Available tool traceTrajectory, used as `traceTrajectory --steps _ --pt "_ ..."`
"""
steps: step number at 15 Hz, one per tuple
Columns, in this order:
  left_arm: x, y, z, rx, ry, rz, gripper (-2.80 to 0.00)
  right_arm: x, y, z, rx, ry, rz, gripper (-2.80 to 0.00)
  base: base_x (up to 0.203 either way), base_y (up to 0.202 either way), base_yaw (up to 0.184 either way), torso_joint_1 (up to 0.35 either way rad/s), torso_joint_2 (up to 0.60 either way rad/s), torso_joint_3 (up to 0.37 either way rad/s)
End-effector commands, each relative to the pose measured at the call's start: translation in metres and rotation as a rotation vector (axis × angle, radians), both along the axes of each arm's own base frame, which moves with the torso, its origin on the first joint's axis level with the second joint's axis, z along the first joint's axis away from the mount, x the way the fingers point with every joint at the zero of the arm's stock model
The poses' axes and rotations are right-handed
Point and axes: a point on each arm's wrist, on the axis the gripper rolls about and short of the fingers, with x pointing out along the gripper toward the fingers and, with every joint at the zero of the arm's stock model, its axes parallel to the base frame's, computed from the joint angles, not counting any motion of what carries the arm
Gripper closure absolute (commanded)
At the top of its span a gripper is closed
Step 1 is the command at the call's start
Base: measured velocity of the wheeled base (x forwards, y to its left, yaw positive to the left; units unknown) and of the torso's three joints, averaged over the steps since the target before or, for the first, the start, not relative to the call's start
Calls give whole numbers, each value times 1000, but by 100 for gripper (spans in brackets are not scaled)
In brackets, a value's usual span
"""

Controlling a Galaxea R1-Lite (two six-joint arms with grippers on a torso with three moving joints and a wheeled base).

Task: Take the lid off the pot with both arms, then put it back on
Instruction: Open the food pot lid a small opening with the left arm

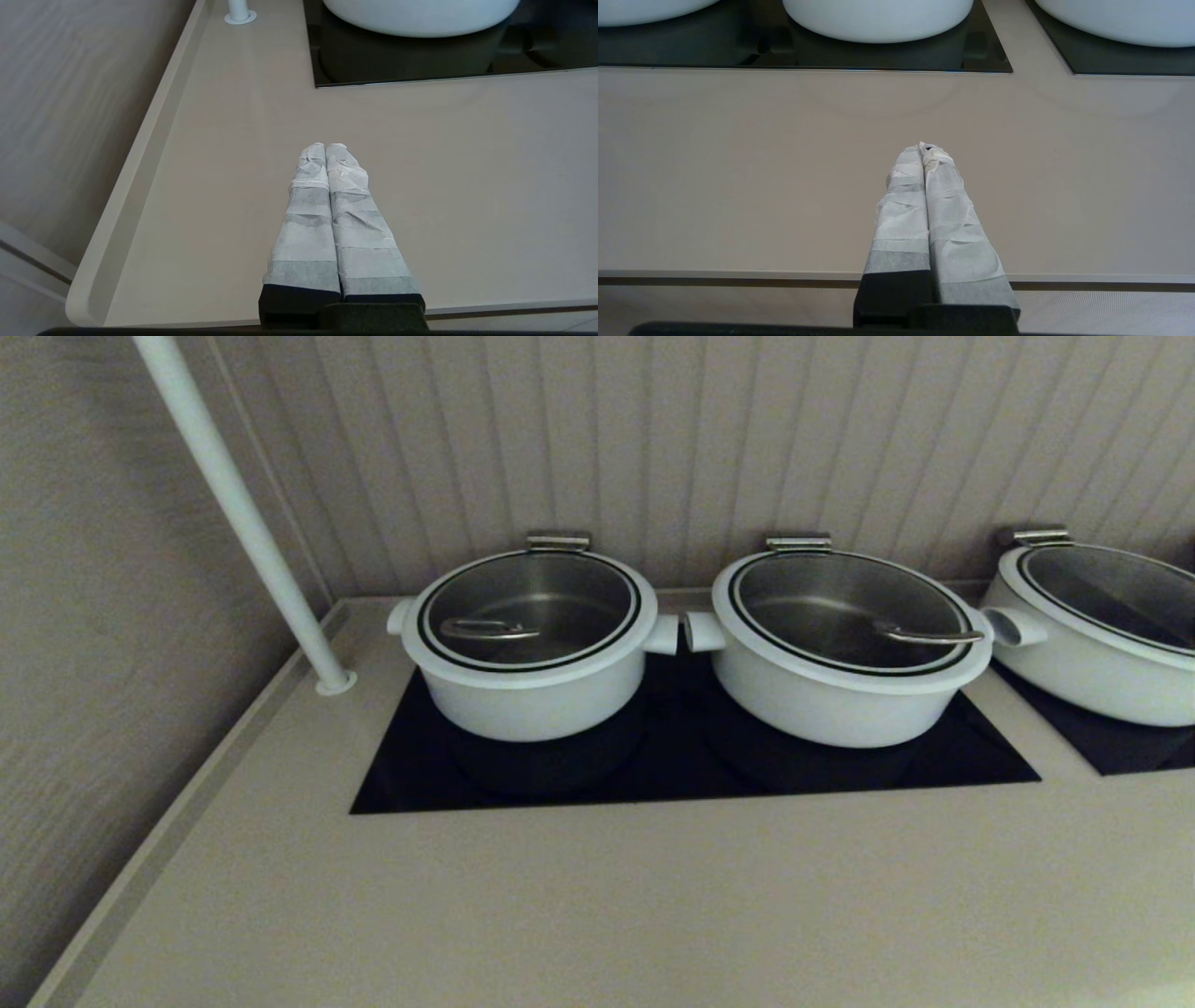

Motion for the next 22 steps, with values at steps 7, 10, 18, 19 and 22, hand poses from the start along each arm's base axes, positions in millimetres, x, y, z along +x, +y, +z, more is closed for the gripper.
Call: traceTrajectory --steps 7,10,18,19,22 --pt "0 0 0 106 -2 -15 0 0 0 0 -1 1 0 0 0 0 0 0 0 0" --pt "-4 -1 11 203 -37 -45 0 0 0 0 -1 1 2 0 0 0 0 0 0 0" --pt "-12 -3 65 207 93 -150 0 0 0 0 -1 1 -1 0 0 0 0 0 0 0" --pt "-9 -3 75 206 100 -175 0 0 0 0 -1 1 0 0 0 0 0 0 0 0" --pt "2 -5 92 216 129 -271 0 0 0 0 -1 1 2 0 0 0 0 0 0 0"
